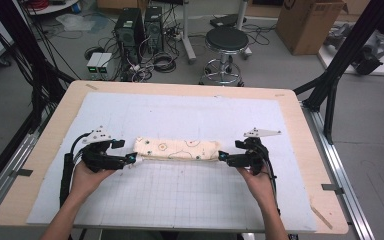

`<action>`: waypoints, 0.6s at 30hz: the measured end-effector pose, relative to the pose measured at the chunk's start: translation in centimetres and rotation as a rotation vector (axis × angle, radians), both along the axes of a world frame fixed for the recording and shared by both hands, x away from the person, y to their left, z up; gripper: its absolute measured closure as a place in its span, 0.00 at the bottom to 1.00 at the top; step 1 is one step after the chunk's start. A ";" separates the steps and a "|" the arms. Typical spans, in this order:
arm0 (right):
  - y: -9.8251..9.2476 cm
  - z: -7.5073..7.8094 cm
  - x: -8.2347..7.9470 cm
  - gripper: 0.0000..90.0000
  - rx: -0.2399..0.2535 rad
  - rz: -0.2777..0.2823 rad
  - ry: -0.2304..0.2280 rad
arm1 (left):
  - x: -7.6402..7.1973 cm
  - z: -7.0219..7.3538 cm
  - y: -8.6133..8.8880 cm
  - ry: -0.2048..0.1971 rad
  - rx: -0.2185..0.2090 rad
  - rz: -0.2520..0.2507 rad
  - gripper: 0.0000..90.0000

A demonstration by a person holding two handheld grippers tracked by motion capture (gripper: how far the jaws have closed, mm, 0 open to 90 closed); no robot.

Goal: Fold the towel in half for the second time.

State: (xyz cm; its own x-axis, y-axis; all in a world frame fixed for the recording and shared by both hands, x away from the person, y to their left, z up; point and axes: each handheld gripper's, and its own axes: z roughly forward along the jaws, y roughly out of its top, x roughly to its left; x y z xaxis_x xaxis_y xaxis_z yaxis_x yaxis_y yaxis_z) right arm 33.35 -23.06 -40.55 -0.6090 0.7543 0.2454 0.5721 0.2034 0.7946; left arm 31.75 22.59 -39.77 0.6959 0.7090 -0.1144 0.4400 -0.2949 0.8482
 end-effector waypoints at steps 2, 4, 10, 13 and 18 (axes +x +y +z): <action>0.0 0.0 -0.2 0.14 -0.001 0.001 -0.004 | -0.2 0.0 0.0 -0.005 0.010 -0.003 0.31; -0.1 0.0 -0.3 0.14 -0.001 0.006 -0.010 | -0.5 -0.2 0.0 -0.013 0.006 0.002 0.31; -0.3 -0.3 -1.0 0.14 0.001 0.007 -0.009 | -1.3 -0.8 0.4 -0.003 0.021 0.002 0.30; -0.4 -0.5 -1.4 0.14 -0.001 0.011 -0.010 | -1.9 -1.0 0.7 -0.009 0.014 0.006 0.30; -0.3 -0.7 -2.2 0.14 -0.015 0.021 -0.018 | -2.7 -1.2 1.2 -0.009 0.011 0.007 0.29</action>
State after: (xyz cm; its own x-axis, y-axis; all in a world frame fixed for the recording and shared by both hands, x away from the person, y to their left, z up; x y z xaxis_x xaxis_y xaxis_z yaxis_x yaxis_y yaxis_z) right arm 31.13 -23.33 -41.23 -0.6288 0.7449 0.2230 0.5529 0.2267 0.8018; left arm 29.01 23.78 -40.93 0.6917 0.7152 -0.1002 0.4343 -0.3012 0.8489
